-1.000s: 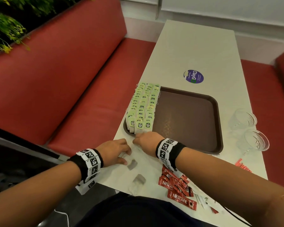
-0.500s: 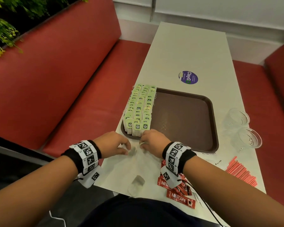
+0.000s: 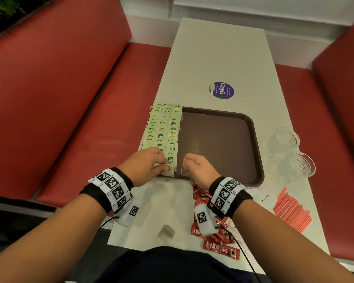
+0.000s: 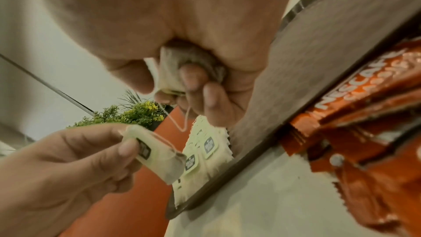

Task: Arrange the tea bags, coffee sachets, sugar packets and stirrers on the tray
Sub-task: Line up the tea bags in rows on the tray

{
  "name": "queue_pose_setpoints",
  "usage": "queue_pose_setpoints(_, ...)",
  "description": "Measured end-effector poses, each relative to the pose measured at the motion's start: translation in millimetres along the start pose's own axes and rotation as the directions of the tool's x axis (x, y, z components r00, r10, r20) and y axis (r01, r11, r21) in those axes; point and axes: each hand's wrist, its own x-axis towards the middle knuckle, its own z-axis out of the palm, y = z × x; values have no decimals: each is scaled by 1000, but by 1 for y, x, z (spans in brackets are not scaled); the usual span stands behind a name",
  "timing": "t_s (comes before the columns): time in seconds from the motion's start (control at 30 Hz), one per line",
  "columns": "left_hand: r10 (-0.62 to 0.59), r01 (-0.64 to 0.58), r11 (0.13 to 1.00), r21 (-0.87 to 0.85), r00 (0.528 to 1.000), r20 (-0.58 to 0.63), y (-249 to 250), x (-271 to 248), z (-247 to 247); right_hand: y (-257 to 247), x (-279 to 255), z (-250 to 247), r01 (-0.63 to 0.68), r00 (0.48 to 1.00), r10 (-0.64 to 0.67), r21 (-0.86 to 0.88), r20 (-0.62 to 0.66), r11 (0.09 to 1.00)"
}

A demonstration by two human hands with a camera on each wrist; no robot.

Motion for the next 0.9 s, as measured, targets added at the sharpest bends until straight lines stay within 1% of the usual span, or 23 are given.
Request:
queue_pose_setpoints(0.07,61,-61,997,-45,998,-12,5,6,-1,4,3,-1,85,996,-86,-164,2,983)
queue_pose_setpoints(0.1,82,-83,994,-72,996,-21,8,8,-3,6,4,0,117,993,-116,-213,17,970)
queue_pose_setpoints(0.13,87,-90,991,-100,996,-31,11,10,-5,8,6,1,145,989,-142,-221,29,964)
queue_pose_setpoints(0.17,76,-81,989,-124,996,-44,14,12,-6,10,9,3,157,988,-154,-226,31,961)
queue_pose_setpoints(0.23,36,-45,988,-145,997,-67,14,16,-6,12,12,5,140,990,-139,-244,20,960)
queue_pose_setpoints(0.3,-19,9,987,-161,998,-57,11,23,-2,14,14,5,114,993,-113,-274,18,955)
queue_pose_setpoints(0.37,-98,93,983,-162,995,-24,7,30,5,16,14,3,63,998,-65,-302,4,951)
queue_pose_setpoints(0.4,-132,130,981,-145,991,-7,4,34,8,17,13,1,23,999,-29,-286,-17,958)
queue_pose_setpoints(0.47,-180,181,978,-101,983,23,0,39,15,21,11,-2,-35,998,24,-178,-65,983)
queue_pose_setpoints(0.53,-192,195,979,-63,980,46,-1,41,22,24,7,-5,-50,993,47,-22,-105,998)
queue_pose_setpoints(0.6,-193,194,981,-24,980,40,-1,42,26,24,4,-6,-56,987,71,108,-141,993)
queue_pose_setpoints(0.63,-195,195,981,-6,981,16,0,43,27,24,3,-8,-60,985,81,135,-152,989)
queue_pose_setpoints(0.73,-234,234,972,-9,969,-82,0,41,30,26,2,-10,-104,975,114,62,-189,993)
queue_pose_setpoints(0.77,-242,242,970,-4,966,-92,1,41,32,27,2,-11,-111,973,121,63,-197,992)
queue_pose_setpoints(0.83,-250,253,967,29,965,-78,1,40,35,28,2,-10,-129,970,151,125,-193,984)
queue_pose_setpoints(0.9,-265,269,961,68,962,-63,0,40,38,23,0,-10,-134,977,156,152,-143,979)
